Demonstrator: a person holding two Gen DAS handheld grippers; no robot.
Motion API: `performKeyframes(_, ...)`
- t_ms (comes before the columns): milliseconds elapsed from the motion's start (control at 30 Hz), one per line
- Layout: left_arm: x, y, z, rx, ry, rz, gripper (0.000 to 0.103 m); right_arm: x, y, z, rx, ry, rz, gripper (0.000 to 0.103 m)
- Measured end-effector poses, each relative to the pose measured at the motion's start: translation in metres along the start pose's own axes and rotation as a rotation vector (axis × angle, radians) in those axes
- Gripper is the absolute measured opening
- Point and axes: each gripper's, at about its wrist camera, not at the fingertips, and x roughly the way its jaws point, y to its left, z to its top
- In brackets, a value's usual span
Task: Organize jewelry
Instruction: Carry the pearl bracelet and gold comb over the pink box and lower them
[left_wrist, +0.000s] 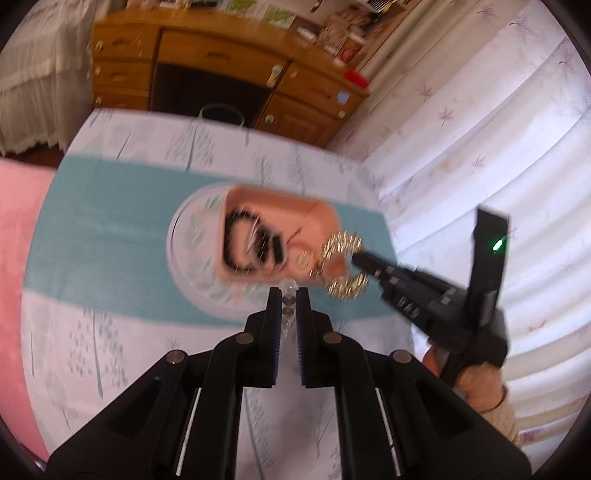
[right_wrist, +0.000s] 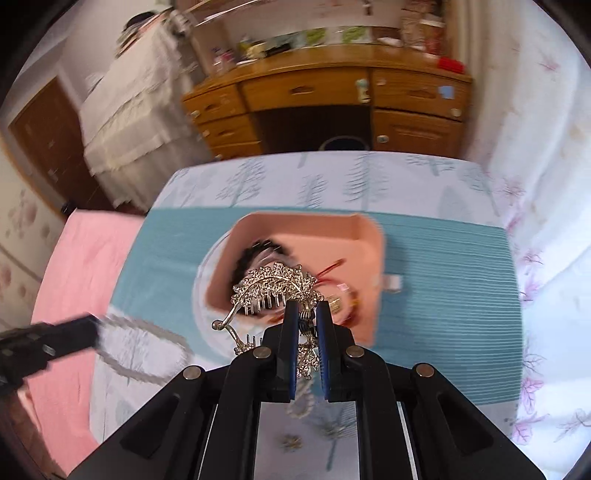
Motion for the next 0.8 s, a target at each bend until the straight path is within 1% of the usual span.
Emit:
performKeyframes(100,0.006,-0.014,0.025,0.009,-0.029,0.0,0.005,0.0,-0.021,0.008,0.057,-0.01,-0.014,0.009)
performKeyframes(233,0.033,-0.03,0.055,0.019,-0.038,0.0,0.005,0.004,-0.042,0.014,0.123,-0.023,-0.023,0.009)
performKeyframes(400,0.088,-0.045,0.077,0.012,0.006,-0.028,0.005,0.01,-0.056,0.014,0.154,-0.029,-0.035,0.009)
performKeyframes(500,0.121,-0.052,0.077,0.034,0.039,-0.027,0.005,0.011,-0.059,0.014,0.156,-0.03,-0.048,0.009)
performKeyframes(567,0.145,-0.058,0.076,0.057,0.071,-0.006,0.005,0.013,-0.062,0.014,0.156,-0.03,-0.057,0.009)
performKeyframes(633,0.166,-0.061,0.072,0.089,0.096,0.038,0.005,0.015,-0.066,0.014,0.154,-0.026,-0.063,0.009)
performKeyframes(667,0.177,-0.062,0.07,0.114,0.115,0.073,0.005,0.015,-0.067,0.013,0.154,-0.025,-0.066,0.009)
performKeyframes(733,0.189,-0.06,0.064,0.151,0.138,0.132,0.005,0.017,-0.067,0.012,0.149,-0.021,-0.073,0.009)
performKeyframes(767,0.194,-0.058,0.062,0.165,0.153,0.15,0.006,0.018,-0.067,0.012,0.147,-0.019,-0.073,0.009)
performKeyframes(800,0.196,-0.055,0.061,0.168,0.166,0.152,0.006,0.018,-0.066,0.011,0.146,-0.018,-0.07,0.009)
